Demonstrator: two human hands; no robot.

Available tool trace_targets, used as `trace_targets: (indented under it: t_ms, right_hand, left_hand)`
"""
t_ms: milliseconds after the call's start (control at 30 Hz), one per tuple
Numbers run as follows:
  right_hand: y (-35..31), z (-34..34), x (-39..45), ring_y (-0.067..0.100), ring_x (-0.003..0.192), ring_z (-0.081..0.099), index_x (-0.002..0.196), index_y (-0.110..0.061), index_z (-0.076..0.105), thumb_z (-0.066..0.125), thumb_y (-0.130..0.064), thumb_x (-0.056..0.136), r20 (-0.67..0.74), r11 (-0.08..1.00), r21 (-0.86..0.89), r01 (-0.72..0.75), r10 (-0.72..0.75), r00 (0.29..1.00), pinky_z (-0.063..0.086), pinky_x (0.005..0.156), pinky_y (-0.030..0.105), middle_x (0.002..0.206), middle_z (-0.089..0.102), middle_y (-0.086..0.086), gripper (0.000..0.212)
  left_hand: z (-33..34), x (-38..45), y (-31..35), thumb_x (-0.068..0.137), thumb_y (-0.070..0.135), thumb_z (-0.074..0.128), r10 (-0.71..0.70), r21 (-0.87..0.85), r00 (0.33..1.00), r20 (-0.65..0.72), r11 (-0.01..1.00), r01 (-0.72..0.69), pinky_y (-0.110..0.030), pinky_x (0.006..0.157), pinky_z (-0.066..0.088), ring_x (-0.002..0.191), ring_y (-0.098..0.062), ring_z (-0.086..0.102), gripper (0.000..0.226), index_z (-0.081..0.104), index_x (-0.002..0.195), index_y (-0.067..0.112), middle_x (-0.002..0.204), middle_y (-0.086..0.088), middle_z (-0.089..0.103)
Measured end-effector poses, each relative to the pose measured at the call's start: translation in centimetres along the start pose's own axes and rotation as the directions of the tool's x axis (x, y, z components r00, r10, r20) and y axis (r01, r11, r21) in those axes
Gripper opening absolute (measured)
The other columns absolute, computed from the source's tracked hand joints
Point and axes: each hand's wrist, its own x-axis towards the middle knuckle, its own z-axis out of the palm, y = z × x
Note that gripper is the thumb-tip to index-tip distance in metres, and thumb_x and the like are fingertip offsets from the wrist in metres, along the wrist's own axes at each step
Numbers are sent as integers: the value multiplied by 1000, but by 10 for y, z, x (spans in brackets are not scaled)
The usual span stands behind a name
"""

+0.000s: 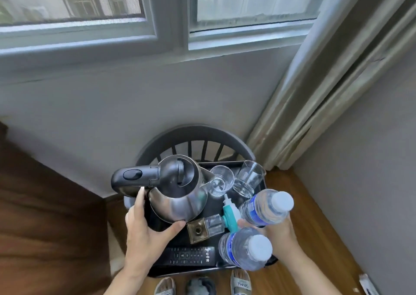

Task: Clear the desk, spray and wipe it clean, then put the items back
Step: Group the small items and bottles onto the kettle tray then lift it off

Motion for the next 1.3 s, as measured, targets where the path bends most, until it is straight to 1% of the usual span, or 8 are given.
trace_targets:
  t_ms: [67, 233, 300, 500, 700, 900, 1100, 1300]
  right_hand:
    - [20, 7, 23, 30, 92, 67, 102, -23, 63, 93, -72, 47, 40, 996, -72, 55, -52, 998, 61, 71, 43, 98, 64, 9, 80]
    - [60, 30, 70, 26, 96, 68, 111, -18, 60, 95, -71, 43, 120, 997, -49, 64, -58, 991, 63, 69, 41, 103, 62, 9, 93]
    - [77, 44, 86, 23, 95, 68, 107, -24, 61, 92, -74, 45, 154, 994, -63, 85, -74, 985, 63, 69, 38, 102, 63, 7, 86]
    - [109, 82, 130, 20, 95, 68, 106, -26, 61, 89, -77, 47, 221, 989, -89, 121, -99, 970, 63, 70, 37, 102, 62, 5, 83]
    - [137, 119, 165, 16, 102, 68, 120, -32, 55, 90, -79, 40, 236, 993, -50, 108, -93, 967, 63, 75, 33, 113, 61, 0, 99]
    - [157, 149, 194, 14, 108, 65, 125, -34, 52, 90, -79, 40, 231, 995, -29, 96, -87, 969, 62, 80, 34, 119, 60, -3, 103]
    - [165, 174, 211, 11, 107, 65, 121, -33, 53, 89, -81, 37, 233, 996, -30, 88, -79, 969, 62, 82, 32, 117, 60, -5, 103]
    - [171, 188, 224, 11, 109, 65, 125, -34, 52, 89, -81, 38, 249, 998, -32, 57, -47, 967, 61, 84, 33, 120, 61, -7, 106]
  left_hand:
    - [17, -1, -14, 53, 33, 104, -24, 14, 999, -30, 1000, 25, -51, 111, 44, 135, -26, 43, 130, 22, 150, 57, 134, 4, 48]
    - [60, -3, -56, 55, 26, 104, -101, -15, 991, -90, 995, 100, -37, 110, 34, 137, -16, 36, 134, 15, 140, 80, 130, 25, 40]
    - [73, -1, -74, 56, 28, 103, -133, -10, 987, -86, 991, 133, -37, 110, 32, 135, -11, 33, 132, 16, 144, 74, 132, 34, 36]
    - [108, 14, -127, 55, 45, 102, -242, -17, 964, -110, 970, 241, -39, 114, 30, 138, -7, 29, 130, 22, 158, 46, 145, 20, 40]
    - [133, 39, -165, 49, 68, 85, -272, 6, 955, -121, 962, 274, -41, 108, 33, 127, -3, 30, 116, 31, 148, 42, 128, 34, 38]
    - [156, 63, -197, 48, 64, 83, -261, -1, 960, -102, 965, 263, -40, 109, 31, 127, 2, 28, 110, 28, 143, 55, 125, 62, 27]
    - [166, 74, -229, 52, 44, 98, -320, -3, 938, -136, 947, 322, -46, 115, 33, 130, -2, 29, 118, 34, 150, 36, 139, 11, 43]
    - [168, 82, -246, 51, 56, 90, -307, 15, 940, -148, 950, 313, -38, 116, 28, 138, -3, 28, 121, 31, 155, 34, 145, 16, 39]
